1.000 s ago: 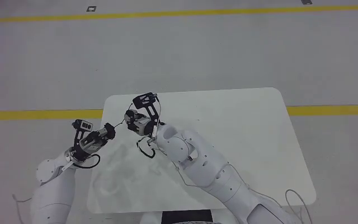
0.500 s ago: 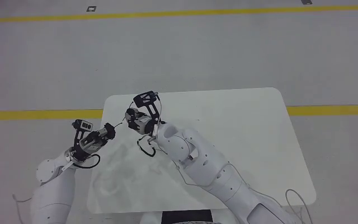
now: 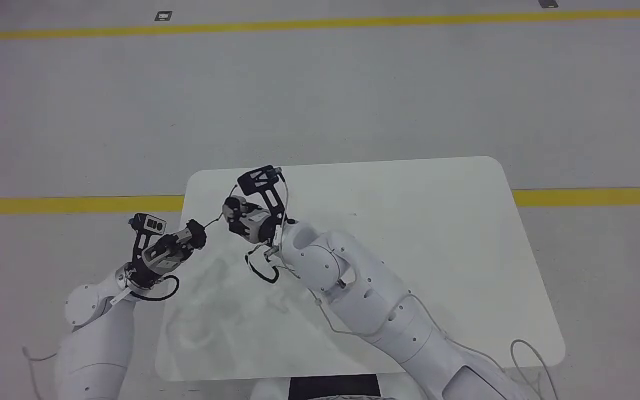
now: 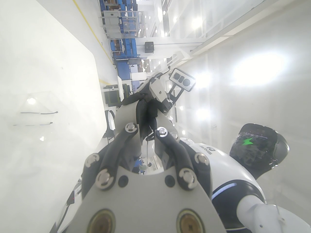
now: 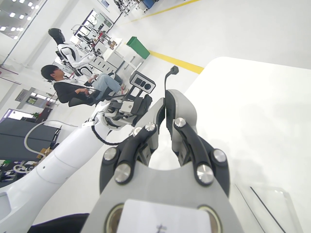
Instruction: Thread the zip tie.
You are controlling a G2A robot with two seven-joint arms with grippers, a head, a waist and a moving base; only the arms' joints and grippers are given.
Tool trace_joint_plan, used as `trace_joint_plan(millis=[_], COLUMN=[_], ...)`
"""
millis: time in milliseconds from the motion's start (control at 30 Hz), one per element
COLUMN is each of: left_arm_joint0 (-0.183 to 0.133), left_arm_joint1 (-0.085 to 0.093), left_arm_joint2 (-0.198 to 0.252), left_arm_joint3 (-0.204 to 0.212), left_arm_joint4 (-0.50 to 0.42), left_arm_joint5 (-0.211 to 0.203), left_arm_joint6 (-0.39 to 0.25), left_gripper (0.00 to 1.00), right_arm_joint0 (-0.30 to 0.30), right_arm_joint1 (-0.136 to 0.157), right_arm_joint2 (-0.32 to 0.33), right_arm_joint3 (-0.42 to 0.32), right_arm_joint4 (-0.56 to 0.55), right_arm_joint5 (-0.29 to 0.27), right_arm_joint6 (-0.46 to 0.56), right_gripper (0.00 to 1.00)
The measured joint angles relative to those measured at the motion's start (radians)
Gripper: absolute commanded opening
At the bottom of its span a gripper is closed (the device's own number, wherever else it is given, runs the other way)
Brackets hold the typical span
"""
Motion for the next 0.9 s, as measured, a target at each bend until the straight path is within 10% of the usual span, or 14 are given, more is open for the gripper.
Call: trace_joint_plan(millis=[900], left_arm_joint0=[0.0], left_arm_joint1=[0.0], left_arm_joint2=[0.0], left_arm_joint3=[0.0], left_arm_joint4=[0.0], left_arm_joint5=[0.0], left_arm_joint6=[0.0], left_gripper=[0.0], right_arm_joint0=[-0.004], right_arm_joint1=[0.001], right_arm_joint2=[-0.003], right_arm_joint3=[-0.011], right_arm_joint4=[-0.009], right_arm_joint5=[-0.006], right_arm_joint6=[0.0], right_gripper=[0.0])
